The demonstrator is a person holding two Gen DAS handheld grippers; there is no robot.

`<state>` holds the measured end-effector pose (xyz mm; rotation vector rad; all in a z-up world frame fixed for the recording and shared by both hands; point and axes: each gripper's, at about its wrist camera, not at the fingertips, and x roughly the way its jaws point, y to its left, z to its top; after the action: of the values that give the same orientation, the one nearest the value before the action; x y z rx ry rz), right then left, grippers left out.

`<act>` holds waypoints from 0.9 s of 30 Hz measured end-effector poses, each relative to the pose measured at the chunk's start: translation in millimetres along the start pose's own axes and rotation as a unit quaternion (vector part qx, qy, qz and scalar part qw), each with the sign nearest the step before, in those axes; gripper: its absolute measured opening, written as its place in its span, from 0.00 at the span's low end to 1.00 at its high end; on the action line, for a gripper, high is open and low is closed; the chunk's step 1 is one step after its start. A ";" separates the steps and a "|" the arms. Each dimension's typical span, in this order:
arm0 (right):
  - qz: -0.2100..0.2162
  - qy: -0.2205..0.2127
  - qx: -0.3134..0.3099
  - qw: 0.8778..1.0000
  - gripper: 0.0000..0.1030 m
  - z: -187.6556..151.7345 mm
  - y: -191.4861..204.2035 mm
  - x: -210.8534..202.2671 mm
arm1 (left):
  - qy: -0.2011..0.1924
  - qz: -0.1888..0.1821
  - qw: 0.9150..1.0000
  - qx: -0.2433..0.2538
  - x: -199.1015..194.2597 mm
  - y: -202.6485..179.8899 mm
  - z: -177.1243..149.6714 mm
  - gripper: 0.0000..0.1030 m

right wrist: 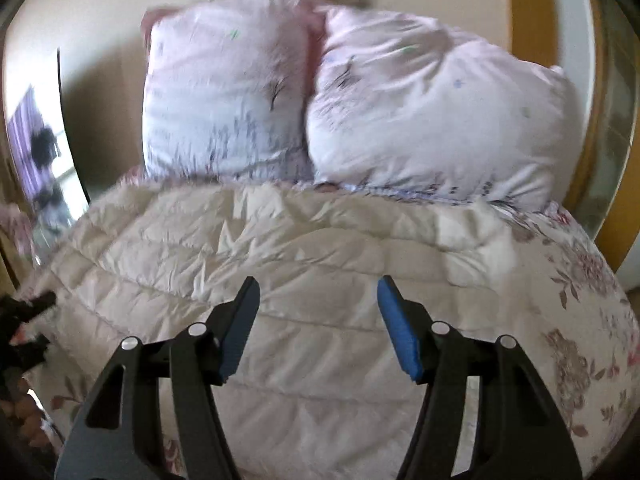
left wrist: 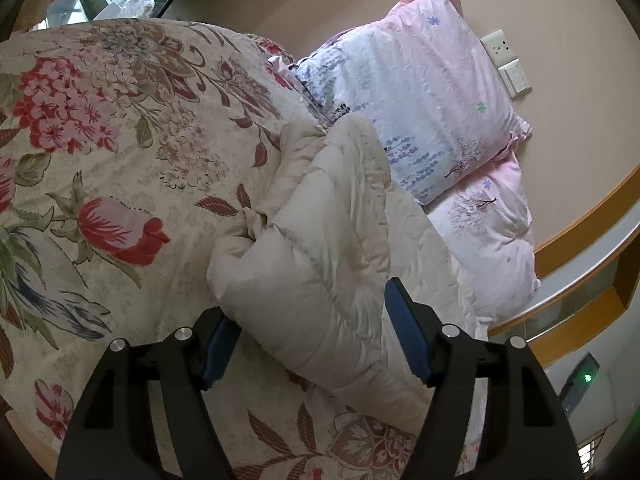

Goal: Fold large clothes

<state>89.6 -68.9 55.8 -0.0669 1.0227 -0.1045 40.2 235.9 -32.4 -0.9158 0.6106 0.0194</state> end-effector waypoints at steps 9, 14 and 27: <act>-0.020 0.050 -0.033 0.998 0.60 -1.6 29.4 45.1 | -0.002 0.018 1.000 0.007 9.6 -8.2 -0.8 0.69; -0.051 0.084 -0.078 0.992 0.61 -15.3 49.0 71.3 | -0.009 0.007 1.000 -0.014 12.7 -5.8 2.6 0.67; -0.056 0.103 -0.085 0.989 0.62 -22.4 53.2 83.6 | -0.046 -0.039 0.997 0.051 3.9 -44.8 19.1 0.42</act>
<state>116.7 -26.1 -32.3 -0.2740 1.2326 -0.1272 64.8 221.4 7.3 -0.8353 0.4857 -0.0384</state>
